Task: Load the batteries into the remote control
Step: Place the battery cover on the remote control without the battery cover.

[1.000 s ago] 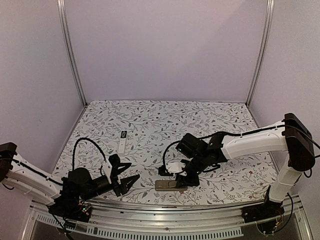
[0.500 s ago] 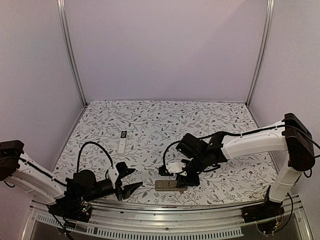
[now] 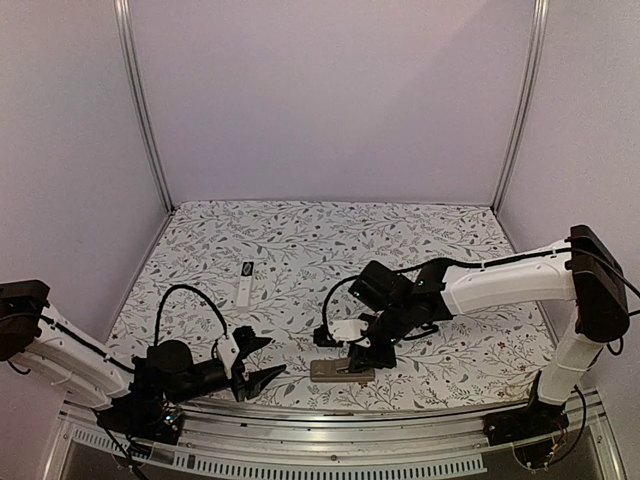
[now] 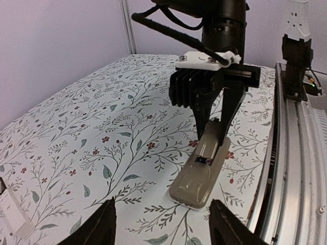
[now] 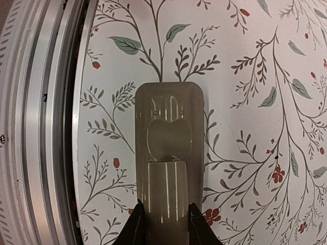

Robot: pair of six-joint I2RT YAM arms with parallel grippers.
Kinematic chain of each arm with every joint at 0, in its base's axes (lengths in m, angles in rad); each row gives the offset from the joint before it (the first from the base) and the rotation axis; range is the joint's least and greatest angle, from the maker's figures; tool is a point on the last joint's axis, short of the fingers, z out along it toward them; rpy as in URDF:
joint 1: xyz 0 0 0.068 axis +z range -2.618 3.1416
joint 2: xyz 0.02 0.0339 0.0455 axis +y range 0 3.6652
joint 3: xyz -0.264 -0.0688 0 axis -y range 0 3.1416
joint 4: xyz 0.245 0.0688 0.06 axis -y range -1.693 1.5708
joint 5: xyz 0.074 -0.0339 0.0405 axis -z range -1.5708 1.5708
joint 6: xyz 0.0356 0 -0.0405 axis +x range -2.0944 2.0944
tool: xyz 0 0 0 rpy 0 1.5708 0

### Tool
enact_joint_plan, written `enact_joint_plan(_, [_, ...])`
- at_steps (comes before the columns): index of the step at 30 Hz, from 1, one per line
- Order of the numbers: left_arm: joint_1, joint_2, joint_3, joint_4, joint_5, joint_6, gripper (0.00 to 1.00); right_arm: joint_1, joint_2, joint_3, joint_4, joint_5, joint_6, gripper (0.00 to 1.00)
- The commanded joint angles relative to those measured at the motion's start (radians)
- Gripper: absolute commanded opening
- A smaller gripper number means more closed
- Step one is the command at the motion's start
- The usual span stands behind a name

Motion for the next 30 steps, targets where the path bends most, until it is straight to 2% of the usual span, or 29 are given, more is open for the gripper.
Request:
enact_joint_plan(1, [-0.017,0.001,-0.008,0.009,-0.007,0.018,0.61,0.007,0.016,0.006,-0.012,-0.006,-0.006,0.08])
enact_joint_plan(30, [-0.018,0.021,-0.016,0.001,-0.011,0.021,0.61,0.006,0.057,-0.008,-0.019,0.029,0.002,0.11])
